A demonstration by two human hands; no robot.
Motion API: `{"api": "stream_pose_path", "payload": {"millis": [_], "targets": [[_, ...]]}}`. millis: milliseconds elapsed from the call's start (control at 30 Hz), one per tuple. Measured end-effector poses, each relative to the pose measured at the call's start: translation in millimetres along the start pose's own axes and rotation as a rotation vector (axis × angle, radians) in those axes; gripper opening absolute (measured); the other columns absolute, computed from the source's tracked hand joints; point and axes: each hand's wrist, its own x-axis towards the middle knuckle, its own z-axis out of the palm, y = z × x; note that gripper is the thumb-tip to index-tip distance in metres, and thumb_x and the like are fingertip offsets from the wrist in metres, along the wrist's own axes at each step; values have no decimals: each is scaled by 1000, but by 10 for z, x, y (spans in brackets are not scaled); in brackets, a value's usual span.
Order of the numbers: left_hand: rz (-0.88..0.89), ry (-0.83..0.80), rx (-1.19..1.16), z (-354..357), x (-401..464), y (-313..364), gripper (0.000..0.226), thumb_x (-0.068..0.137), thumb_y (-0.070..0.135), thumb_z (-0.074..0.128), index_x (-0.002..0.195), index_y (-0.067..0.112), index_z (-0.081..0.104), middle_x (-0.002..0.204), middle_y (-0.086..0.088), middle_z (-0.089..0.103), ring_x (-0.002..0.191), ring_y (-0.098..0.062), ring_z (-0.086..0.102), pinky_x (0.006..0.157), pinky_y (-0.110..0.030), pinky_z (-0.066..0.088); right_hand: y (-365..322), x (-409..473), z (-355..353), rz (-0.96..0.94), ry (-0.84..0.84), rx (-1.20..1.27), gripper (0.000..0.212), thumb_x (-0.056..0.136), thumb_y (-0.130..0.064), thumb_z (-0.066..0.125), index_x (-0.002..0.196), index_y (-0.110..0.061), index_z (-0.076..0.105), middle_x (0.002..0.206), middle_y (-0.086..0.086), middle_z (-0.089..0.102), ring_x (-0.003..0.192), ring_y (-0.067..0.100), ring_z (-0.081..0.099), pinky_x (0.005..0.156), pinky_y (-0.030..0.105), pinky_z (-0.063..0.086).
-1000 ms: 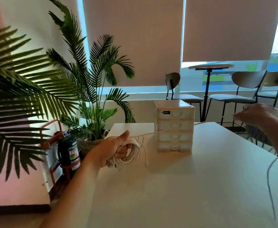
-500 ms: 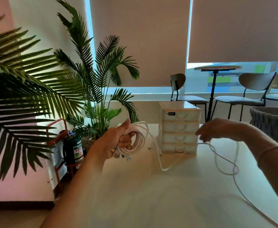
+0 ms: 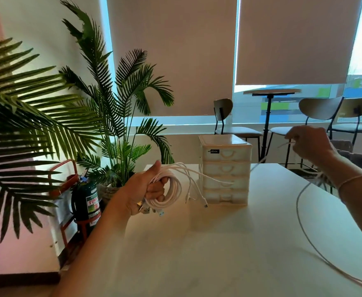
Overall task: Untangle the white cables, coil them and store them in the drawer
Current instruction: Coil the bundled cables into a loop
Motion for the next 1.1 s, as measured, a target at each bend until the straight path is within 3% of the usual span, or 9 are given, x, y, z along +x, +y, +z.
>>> {"api": "stream_pose_path", "payload": {"millis": [133,233,333,400,500,567,733,1000,1100], "targets": [[-8,-2,3,27,-23,24,50,78,51,40,67,3,49,34,7,27,30,-6,25,41,-19,38,-11,-93,15,120,-582,-395,34,94,-15,44,127,-10,54,133,7,52,121,22,50,100,29,42],[-33,-62,-6,147,-12,47,49,80,49,39,66,4,49,33,7,27,29,-6,25,41,-18,38,-334,-200,77,167,-733,-326,45,95,-31,47,134,-8,46,138,7,46,124,19,47,103,24,39],[-83,-124,11,267,-13,30,48,81,49,39,66,4,49,34,7,29,29,-6,25,42,-19,38,-706,-309,176,76,-830,-252,44,93,-26,52,132,-6,48,136,8,48,121,23,47,99,24,38],[-121,-169,25,303,-16,-3,48,80,49,40,67,4,49,34,7,30,29,-6,26,43,-20,38,-883,-335,227,35,-767,-103,38,93,-12,48,130,-9,50,136,8,48,114,25,49,91,26,42],[-152,-205,56,344,21,-63,48,81,50,39,68,5,48,34,7,31,29,-6,27,45,-21,39,-1276,-471,185,-168,-359,381,32,96,-14,45,127,-17,53,131,0,52,113,20,54,95,28,44],[-176,-205,71,383,67,-109,49,82,51,38,69,5,49,35,7,32,29,-6,27,46,-21,39,-1645,-654,120,-256,-426,619,35,98,-31,36,121,-14,56,117,1,59,105,18,56,91,30,45],[-170,-183,125,368,130,-235,53,80,57,36,68,7,50,36,8,33,31,-5,28,49,-23,35,-1809,-860,310,-211,-457,575,52,97,-44,22,87,-8,58,86,18,62,79,30,55,71,33,39],[-186,-226,50,321,217,-382,63,76,64,32,69,6,54,37,7,36,31,-6,31,53,-26,29,-1616,-740,477,-104,-441,542,49,92,-52,37,64,-16,56,64,-1,54,65,16,52,61,28,38],[-199,-254,-82,352,255,-412,66,79,63,27,68,5,56,35,6,36,29,-6,33,47,-21,34,-1577,-752,570,-16,-418,749,47,85,-55,46,77,-16,72,59,-5,61,55,7,52,62,26,43]]}}
